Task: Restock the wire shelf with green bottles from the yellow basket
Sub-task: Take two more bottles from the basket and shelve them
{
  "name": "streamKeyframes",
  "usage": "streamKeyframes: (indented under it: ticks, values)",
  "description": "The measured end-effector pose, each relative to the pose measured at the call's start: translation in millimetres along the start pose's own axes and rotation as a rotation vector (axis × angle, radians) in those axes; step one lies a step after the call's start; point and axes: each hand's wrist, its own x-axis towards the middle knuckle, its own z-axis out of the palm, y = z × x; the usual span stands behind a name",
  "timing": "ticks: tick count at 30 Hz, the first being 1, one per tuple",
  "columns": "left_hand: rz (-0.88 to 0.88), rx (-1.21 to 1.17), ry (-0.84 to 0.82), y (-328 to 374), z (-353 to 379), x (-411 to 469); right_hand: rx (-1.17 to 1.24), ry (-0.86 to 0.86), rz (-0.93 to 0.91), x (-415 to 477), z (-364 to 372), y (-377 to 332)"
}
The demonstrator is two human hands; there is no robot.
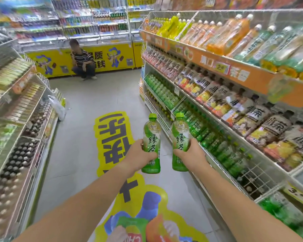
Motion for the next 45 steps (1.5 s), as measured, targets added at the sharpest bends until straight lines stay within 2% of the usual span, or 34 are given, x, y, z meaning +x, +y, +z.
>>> streamKeyframes:
  ticks: [7,15,23,35,45]
  values:
    - [-0.007,0.002,-0.041,27.8,33.7,104.2,-0.034,0.013,0.051,98.8,-25.0,-0.3]
    - [-0.006,0.048,-0.191,36.5,89.6,197.0,-0.054,0.090,0.177,155.3,-58.5,29.7]
    - [0.005,0.132,-0.449,27.9,152.7,281.8,-0.016,0.231,0.373,181.5,-79.9,65.4]
    - [0.044,0.360,-0.960,12.0,234.2,385.9,0.170,0.598,0.710,205.1,-57.3,122.6]
    - [0.070,0.456,-1.151,-55.8,338.5,411.9,0.255,0.792,0.880,200.7,-62.5,241.4]
